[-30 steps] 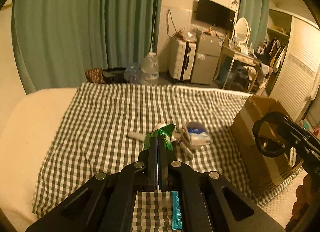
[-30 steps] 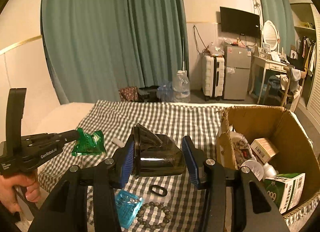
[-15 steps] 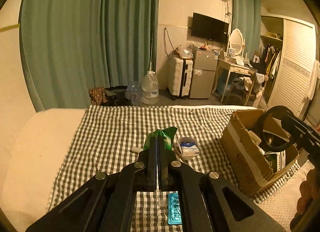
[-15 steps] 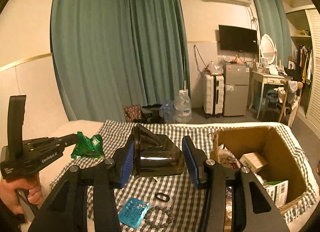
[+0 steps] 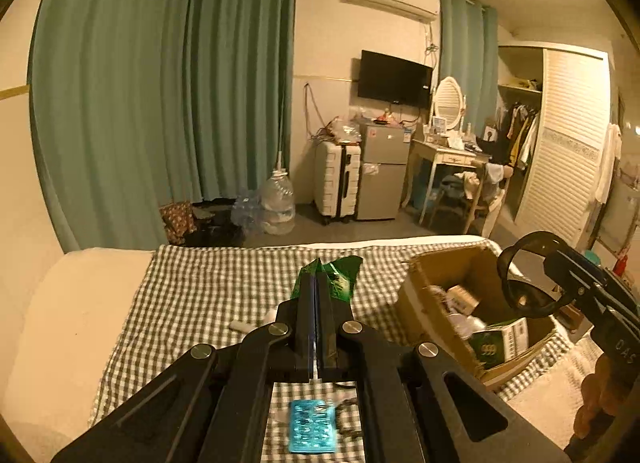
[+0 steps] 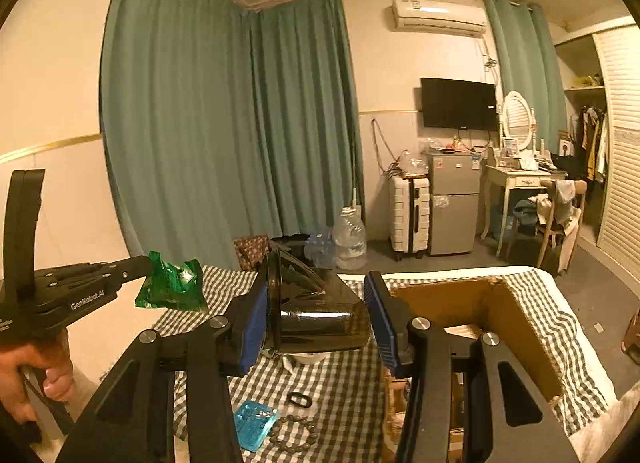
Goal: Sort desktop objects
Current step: 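Carry the green bag with left tool while right tool carries black object to box, then lower the green bag and black object into the box and open both tools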
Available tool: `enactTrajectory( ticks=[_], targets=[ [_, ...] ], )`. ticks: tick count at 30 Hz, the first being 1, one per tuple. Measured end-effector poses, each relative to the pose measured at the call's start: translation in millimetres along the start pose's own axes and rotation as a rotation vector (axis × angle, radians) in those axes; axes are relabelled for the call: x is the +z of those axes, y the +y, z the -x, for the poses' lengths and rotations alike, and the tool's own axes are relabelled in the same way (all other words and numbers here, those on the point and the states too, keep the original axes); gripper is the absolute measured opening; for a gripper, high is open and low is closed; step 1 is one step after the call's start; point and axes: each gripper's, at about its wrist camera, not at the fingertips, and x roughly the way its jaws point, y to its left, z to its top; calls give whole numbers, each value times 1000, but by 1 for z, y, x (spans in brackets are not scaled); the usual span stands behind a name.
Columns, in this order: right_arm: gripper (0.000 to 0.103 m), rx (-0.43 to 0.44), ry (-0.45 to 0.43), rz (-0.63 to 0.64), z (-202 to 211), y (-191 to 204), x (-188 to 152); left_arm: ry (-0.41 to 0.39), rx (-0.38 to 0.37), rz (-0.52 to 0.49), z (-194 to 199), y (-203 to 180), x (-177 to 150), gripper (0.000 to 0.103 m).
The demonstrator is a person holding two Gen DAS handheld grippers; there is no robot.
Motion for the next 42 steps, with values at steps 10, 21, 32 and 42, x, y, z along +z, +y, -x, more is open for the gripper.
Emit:
enactTrajectory(
  ticks=[10,21,32,42],
  targets=[
    [46,-49,-19,-78,33,-51,12,-5,-76,-44,3,-68,20,0],
    [46,-83,5,-121,54,-108,15,27,-163,-112,-25,-151,22,0],
    [46,-143,68,-130,29,-153,-3,115,-216,-177,-82,-204,3,0],
    [46,-181,198,-165,-30,-203,-32,225,-233,-178,-153,-224,-29,0]
  ],
)
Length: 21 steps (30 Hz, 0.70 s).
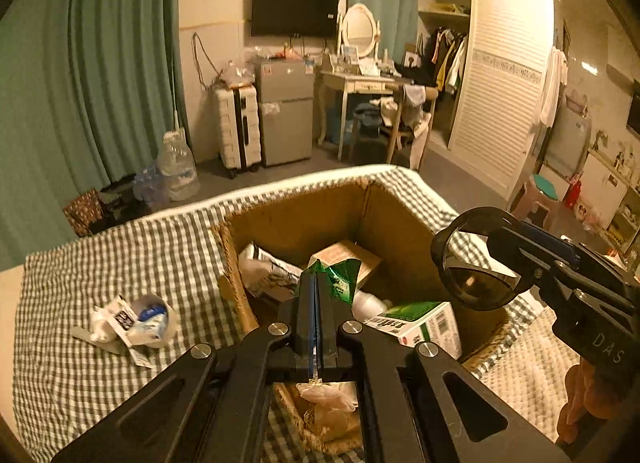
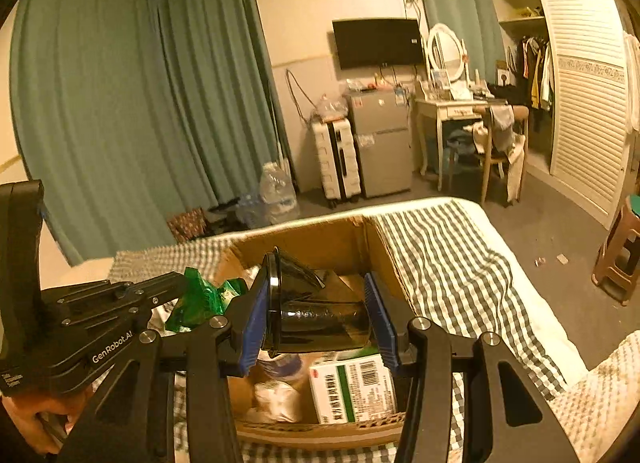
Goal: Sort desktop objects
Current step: 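Lower the green bag and black object into the box and open both tools, then move both open tools back over the remaining items on the bed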
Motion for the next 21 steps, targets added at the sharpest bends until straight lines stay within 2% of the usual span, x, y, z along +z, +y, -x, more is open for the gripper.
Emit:
enactTrajectory(
  ticks=[7,10,13,16,18,21],
  targets=[
    [48,-16,42,9,-33,-4,-8,40,-16,6,-28,5,-9,2],
    [56,-22,40,14,-36,-2,-7,43,-19,3,-27,5,-11,6],
    [59,-35,-1,26,-26,2,-4,28,-25,3,-16,7,-8,15],
    [66,-47,-52,21,-15,5,2,-7,-33,20,3,13,-2,34],
    [68,-45,-81,8,-5,7,6,-32,-30,32,17,17,0,53],
    [69,-38,-117,2,10,13,10,-70,-20,43,42,24,4,57]
  ],
)
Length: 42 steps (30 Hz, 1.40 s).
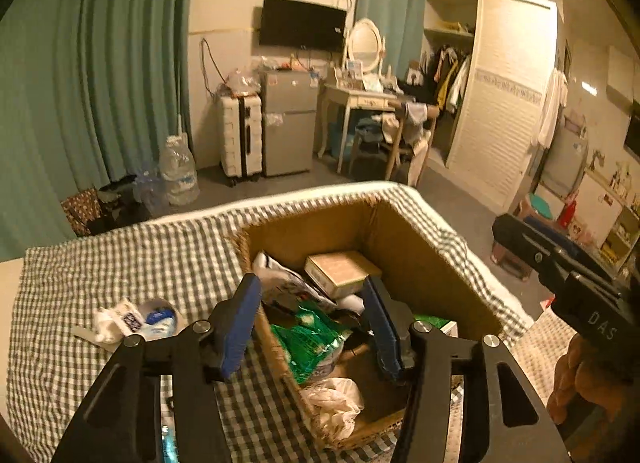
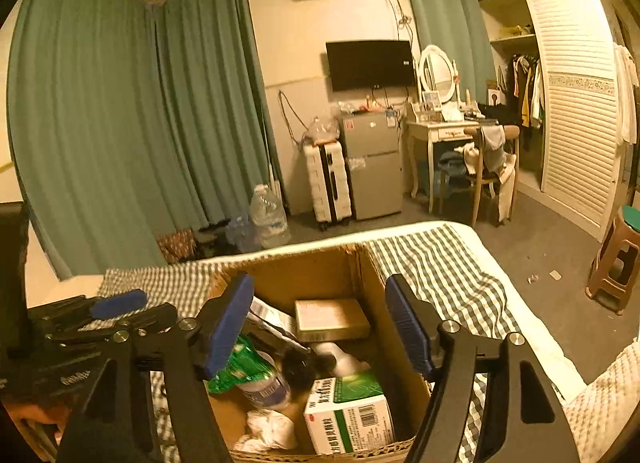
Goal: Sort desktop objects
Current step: 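Move both open tools back over the remaining items on the bed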
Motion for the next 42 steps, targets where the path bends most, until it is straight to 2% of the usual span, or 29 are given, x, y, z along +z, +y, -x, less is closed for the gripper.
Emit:
enactTrajectory(
  ticks=[1,4,6,7,9,11,14,19,25,27,29,32,38,42],
  targets=[
    [70,-1,-8,2,3,2,2,-10,5,-1,8,2,2,58],
    [79,4,-44,11,18,14,7,-48,34,-4,34,11,6,70],
    [90,21,-68,17,28,22,12,-78,60,6,55,20,8,80],
    [91,23,-77,20,33,27,14,-87,71,12,63,25,9,83],
    [95,27,-96,27,43,35,17,-107,109,25,80,38,9,97],
    [103,39,-116,36,53,44,20,-133,155,40,97,53,7,103],
    [103,45,-141,63,69,62,19,-154,187,69,123,77,2,103],
    [103,17,-168,121,86,94,16,-176,284,114,159,113,-5,103],
    [103,13,-214,121,104,133,14,-204,368,123,195,151,-12,103],
    [103,27,-218,123,107,142,13,-206,387,126,203,161,-15,103],
    [103,81,-219,128,108,152,11,-210,392,135,209,173,-16,103],
    [103,204,-190,108,105,160,7,-214,395,149,212,188,-19,103],
    [103,145,-139,112,88,176,3,-215,401,159,206,220,-32,103],
    [103,137,-69,131,70,189,0,-177,399,208,184,246,-41,103]
  ],
)
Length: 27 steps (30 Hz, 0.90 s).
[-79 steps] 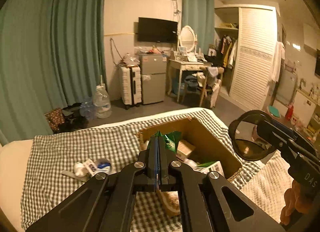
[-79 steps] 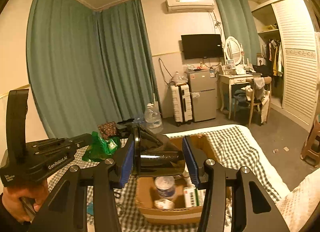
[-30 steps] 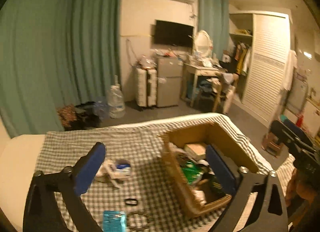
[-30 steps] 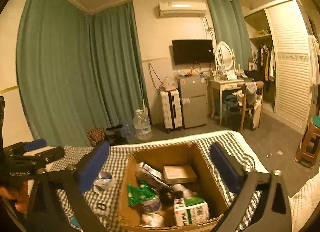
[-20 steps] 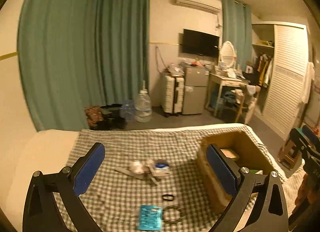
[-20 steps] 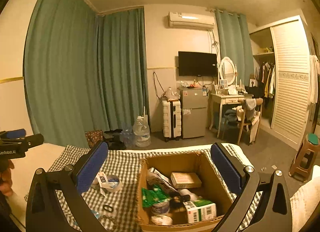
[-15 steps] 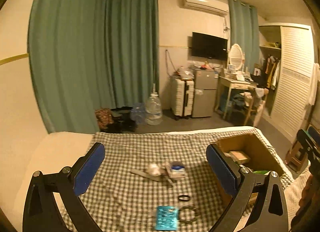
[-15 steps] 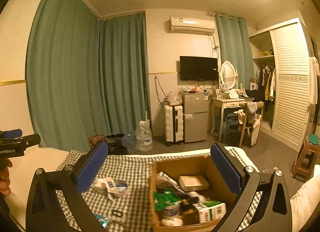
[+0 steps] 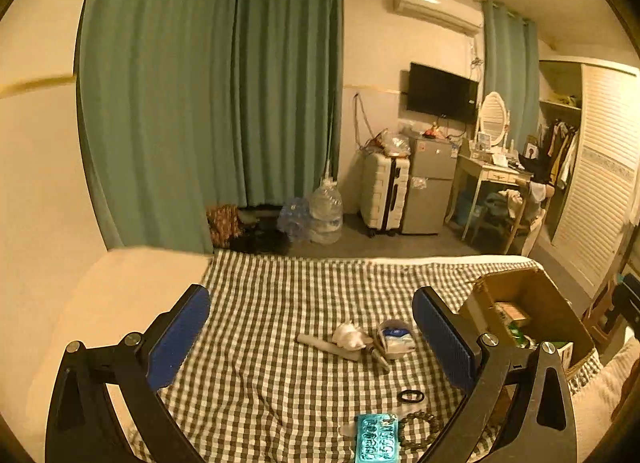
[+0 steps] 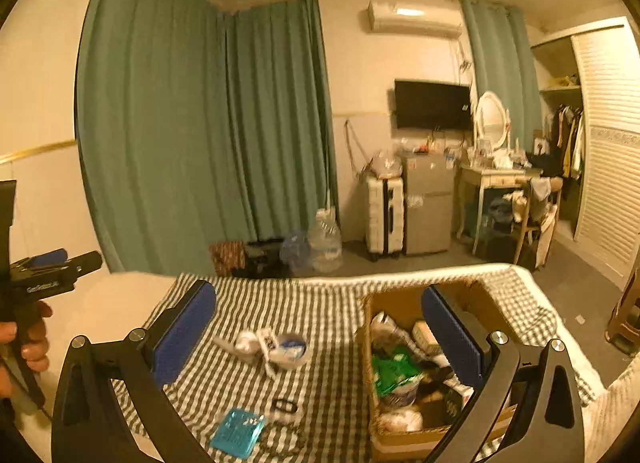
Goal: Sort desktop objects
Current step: 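Move both open tools back over the remaining items on the bed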
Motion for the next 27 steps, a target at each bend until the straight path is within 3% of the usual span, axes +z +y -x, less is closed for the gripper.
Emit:
enactTrajectory(
  ticks=[5,10,22,27],
  targets=[
    [103,20,54,23,-29,12,-16,89,-17,63,-44,14,-16,103],
    [103,42,81,95,-66,30,-34,113,-5,49,-81,15,-33,103],
    [103,43,330,129,-196,32,-100,233,58,-101,-183,-10,-69,103],
    [102,56,416,119,-245,28,-125,301,43,-104,-223,-16,-85,103]
  ],
)
